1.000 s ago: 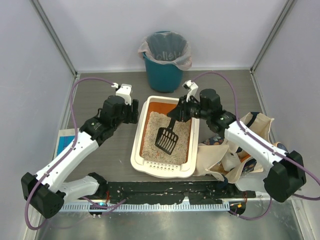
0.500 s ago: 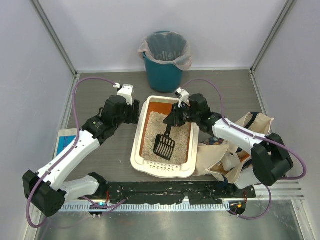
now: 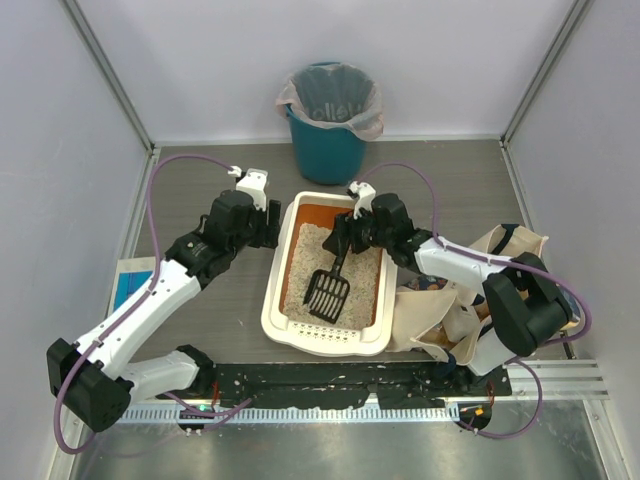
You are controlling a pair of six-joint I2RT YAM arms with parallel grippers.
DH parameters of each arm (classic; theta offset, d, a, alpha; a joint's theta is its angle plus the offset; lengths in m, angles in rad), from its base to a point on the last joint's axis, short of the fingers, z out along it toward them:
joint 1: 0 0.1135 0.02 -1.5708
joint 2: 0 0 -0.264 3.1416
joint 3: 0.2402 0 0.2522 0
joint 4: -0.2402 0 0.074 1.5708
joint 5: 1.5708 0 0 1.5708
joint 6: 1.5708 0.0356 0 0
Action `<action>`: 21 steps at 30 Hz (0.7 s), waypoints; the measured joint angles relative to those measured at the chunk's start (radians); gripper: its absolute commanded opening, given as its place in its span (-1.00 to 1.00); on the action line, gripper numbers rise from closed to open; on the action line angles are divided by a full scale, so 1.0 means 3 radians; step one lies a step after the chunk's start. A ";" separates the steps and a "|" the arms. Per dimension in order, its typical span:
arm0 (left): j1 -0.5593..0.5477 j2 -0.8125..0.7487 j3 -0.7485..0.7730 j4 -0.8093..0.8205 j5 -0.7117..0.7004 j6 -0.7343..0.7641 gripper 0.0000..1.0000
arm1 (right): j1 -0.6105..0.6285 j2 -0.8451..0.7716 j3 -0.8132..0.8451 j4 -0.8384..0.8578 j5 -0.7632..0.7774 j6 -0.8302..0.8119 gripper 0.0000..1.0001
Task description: Clean the litter box
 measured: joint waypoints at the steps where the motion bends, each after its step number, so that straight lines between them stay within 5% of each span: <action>1: 0.0000 0.0001 0.0000 -0.0001 0.0001 0.0000 0.34 | 0.0000 -0.0001 -0.0004 0.0003 0.0029 -0.0015 0.64; 3: 0.0000 0.0001 0.0000 -0.0001 0.0010 0.0000 0.35 | 0.0000 -0.0017 -0.0004 0.0006 0.0095 -0.0074 0.79; 21: 0.0000 0.0075 0.0000 0.0000 0.0011 -0.0005 0.36 | 0.0193 -0.0834 -0.0041 0.0200 0.0779 -0.0371 0.85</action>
